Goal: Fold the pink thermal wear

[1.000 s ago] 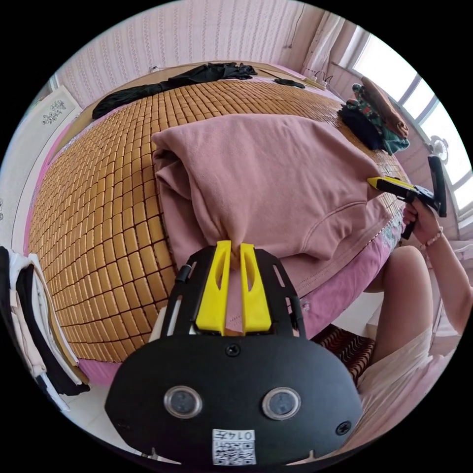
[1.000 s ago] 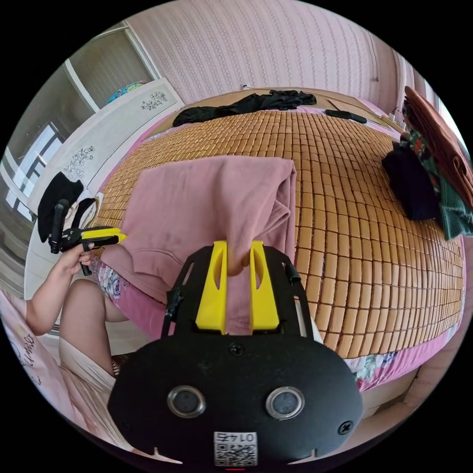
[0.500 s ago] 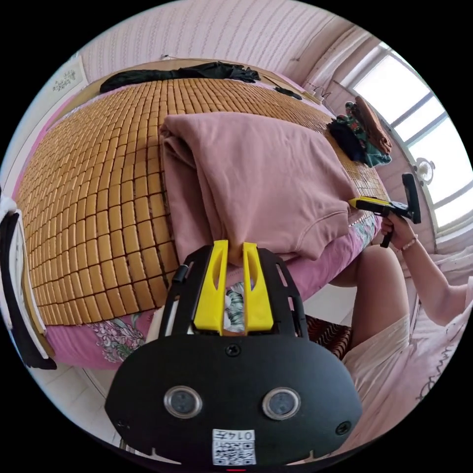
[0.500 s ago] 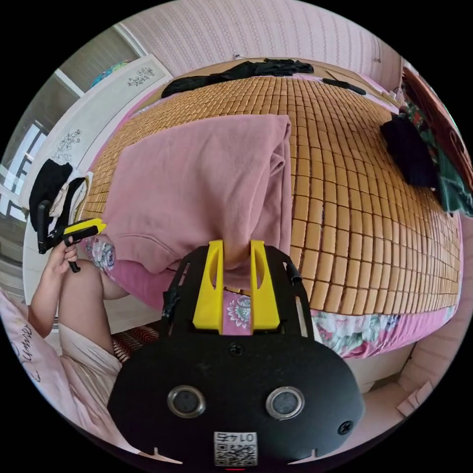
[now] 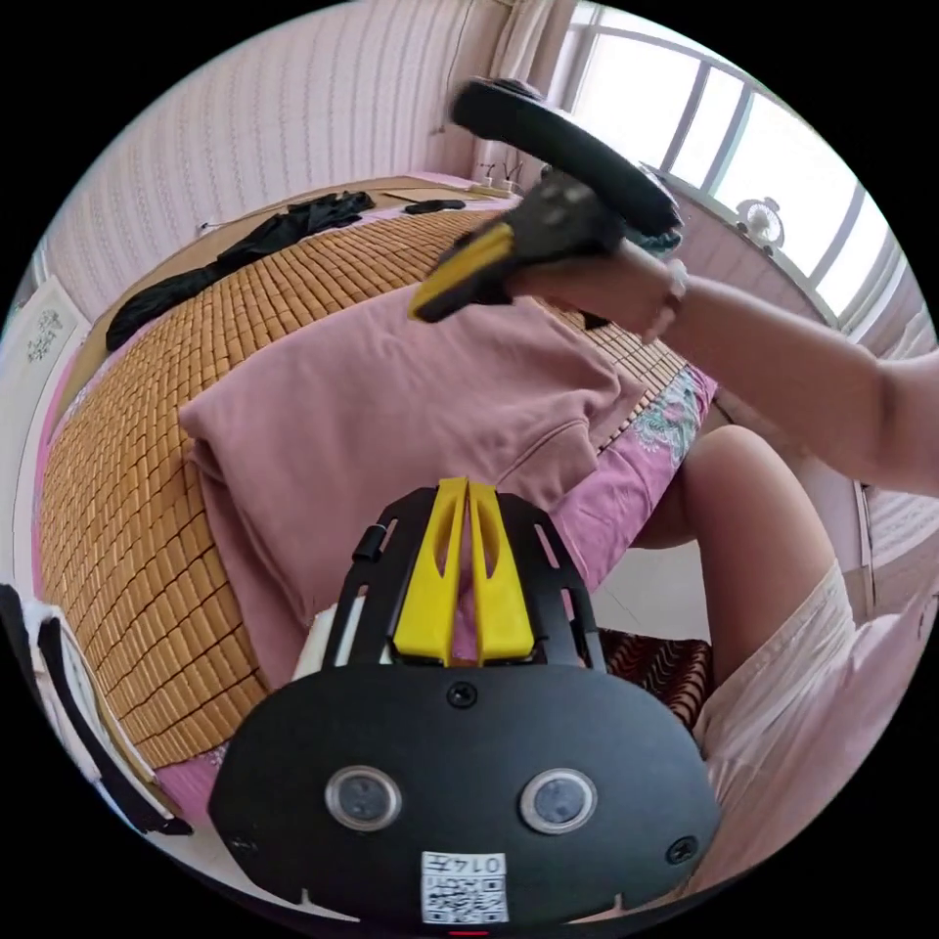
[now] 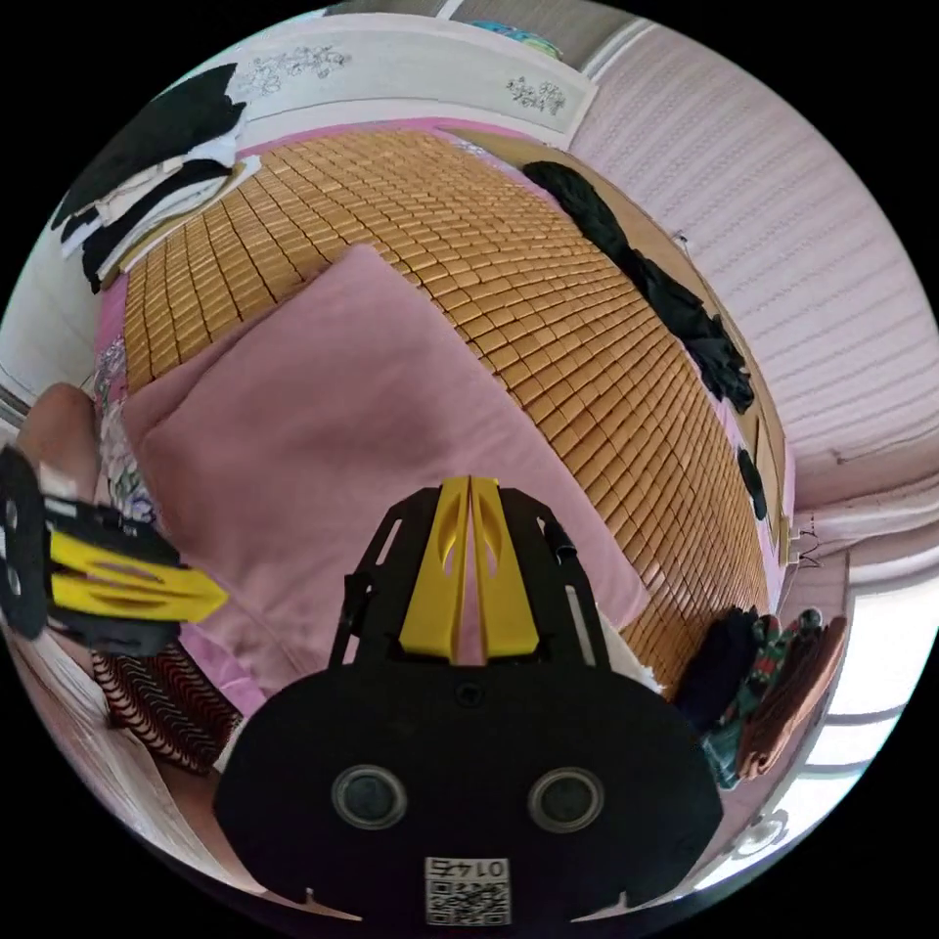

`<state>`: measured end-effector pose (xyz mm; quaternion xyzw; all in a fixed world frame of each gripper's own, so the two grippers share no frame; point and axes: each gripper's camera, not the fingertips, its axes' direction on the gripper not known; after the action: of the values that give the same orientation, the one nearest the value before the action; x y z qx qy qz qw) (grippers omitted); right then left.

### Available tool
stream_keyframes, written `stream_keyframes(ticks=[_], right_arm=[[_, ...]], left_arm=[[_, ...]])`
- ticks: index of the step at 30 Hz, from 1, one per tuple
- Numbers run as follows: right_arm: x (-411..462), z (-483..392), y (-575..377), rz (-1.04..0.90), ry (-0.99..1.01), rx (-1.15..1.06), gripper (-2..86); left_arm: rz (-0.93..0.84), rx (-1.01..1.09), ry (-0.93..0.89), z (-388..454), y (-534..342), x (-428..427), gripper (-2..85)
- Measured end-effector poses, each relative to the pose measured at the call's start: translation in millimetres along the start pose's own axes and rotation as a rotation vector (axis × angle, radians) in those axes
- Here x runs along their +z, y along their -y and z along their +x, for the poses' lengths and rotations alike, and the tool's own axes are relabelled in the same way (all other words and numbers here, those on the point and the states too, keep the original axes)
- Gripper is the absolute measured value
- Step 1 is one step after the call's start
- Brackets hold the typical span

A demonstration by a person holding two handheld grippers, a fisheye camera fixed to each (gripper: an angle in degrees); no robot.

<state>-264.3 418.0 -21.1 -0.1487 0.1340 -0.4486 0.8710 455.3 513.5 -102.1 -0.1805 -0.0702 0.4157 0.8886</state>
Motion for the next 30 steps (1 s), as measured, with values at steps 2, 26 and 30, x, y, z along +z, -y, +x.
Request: stream_keyframes(ticks=[2,26,30], right_arm=[[51,5,32,-0.190,0.123,-0.017,-0.7],[2,78,-190,0.144,0.117,0.593,3.9],[6,56,-281,0.017,0.107,0.695,10.4]], left_arm=[[-0.049,0.006,-0.004,5,2,27,-1.0],[0.059,0.023,-0.013,40,-60,48,-0.3],[0.086,0.084,0.055,57,-67,37,6.4]])
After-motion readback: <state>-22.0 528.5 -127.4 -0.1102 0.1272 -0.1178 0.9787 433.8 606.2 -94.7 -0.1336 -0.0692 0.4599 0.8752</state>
